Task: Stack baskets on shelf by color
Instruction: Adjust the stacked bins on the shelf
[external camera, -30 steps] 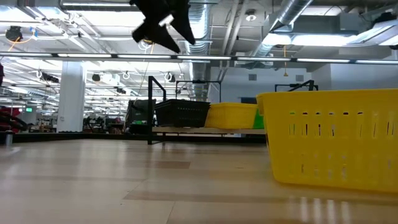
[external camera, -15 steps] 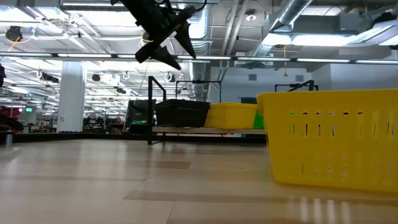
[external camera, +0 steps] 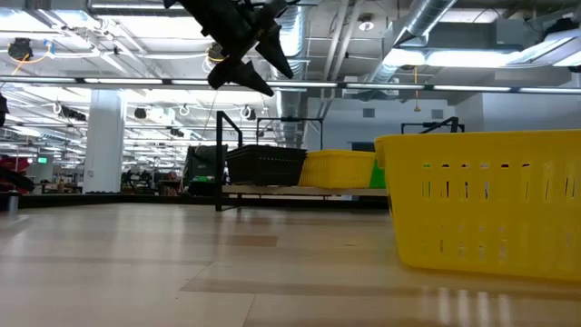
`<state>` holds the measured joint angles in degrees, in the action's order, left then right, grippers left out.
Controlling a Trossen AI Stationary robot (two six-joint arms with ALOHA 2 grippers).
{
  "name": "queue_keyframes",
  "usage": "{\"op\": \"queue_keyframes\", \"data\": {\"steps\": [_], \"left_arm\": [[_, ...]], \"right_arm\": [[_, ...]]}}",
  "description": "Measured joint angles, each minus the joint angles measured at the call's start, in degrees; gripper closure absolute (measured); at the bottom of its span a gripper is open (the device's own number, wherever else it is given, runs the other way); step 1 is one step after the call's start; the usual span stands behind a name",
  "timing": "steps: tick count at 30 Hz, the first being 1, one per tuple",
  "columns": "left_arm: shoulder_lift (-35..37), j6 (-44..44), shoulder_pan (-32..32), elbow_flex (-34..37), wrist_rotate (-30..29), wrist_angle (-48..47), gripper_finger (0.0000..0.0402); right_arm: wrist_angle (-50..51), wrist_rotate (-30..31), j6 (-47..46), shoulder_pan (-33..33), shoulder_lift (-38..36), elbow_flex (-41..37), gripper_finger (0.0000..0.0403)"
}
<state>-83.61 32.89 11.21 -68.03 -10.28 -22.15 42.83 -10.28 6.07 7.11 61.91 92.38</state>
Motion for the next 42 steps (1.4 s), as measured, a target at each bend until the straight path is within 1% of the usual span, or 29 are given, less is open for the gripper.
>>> {"op": "queue_keyframes", "data": {"steps": [4, 9, 11, 15, 17, 21, 23, 27, 30, 32, 37, 39, 42], "left_arm": [[0.00, -5.46, -0.82, 0.00, 1.11, -1.19, 0.0174], [0.00, -6.65, -0.33, 0.00, 1.40, -5.33, 0.0212], [-0.08, -8.53, -0.26, 0.00, 0.65, -6.44, 0.0227], [-2.42, -13.97, -0.34, -0.81, 0.00, -7.57, 0.0253], [-4.74, -17.75, -0.73, -2.58, 0.27, -7.30, 0.0263], [-11.20, -26.91, -1.81, -7.87, 0.33, -11.54, 0.0274], [-14.68, -29.16, -2.13, -11.73, -1.72, -16.55, 0.0275], [-21.80, -32.57, -2.24, -20.87, -8.00, -28.30, 0.0269], [-26.68, -33.76, -2.22, -27.22, -8.43, -34.87, 0.0261], [-29.28, -33.93, -2.24, -30.69, -8.61, -36.86, 0.0257], [-33.17, -33.64, -1.69, -35.68, -9.50, -40.09, 0.0249], [-33.62, -31.55, -1.34, -36.40, -8.75, -40.78, 0.0247], [-33.94, -24.22, 0.01, -36.72, -5.61, -43.54, 0.0246]], "right_arm": [[0.00, -0.09, -0.07, 0.00, 0.01, 0.00, 0.0400], [0.00, -0.13, -1.09, 0.00, 0.00, 0.00, 0.0398], [0.00, -0.13, -1.17, 0.00, 0.00, 0.00, 0.0399], [-0.19, -0.15, -1.97, 0.01, 0.00, 0.00, 0.0398], [-0.76, -0.15, -2.79, 0.04, 0.02, 0.00, 0.0397], [-1.93, -0.18, -3.44, 0.02, -0.04, 0.02, 0.0399], [-2.32, -0.17, -4.91, -0.02, -0.04, 0.02, 0.0399], [-2.19, -0.18, -6.50, 0.00, -0.04, 0.02, 0.0397], [-2.16, -0.19, -7.39, -0.01, -0.05, 0.02, 0.0396], [-2.17, -0.17, -7.59, -0.02, -0.04, 0.02, 0.0396], [-2.55, -0.16, -7.76, -0.89, -0.04, 0.02, 0.0396], [-2.56, -0.17, -7.76, -1.36, -0.04, 0.02, 0.0396], [-2.62, -0.15, -7.76, -2.02, -0.07, 0.02, 0.0396]]}}
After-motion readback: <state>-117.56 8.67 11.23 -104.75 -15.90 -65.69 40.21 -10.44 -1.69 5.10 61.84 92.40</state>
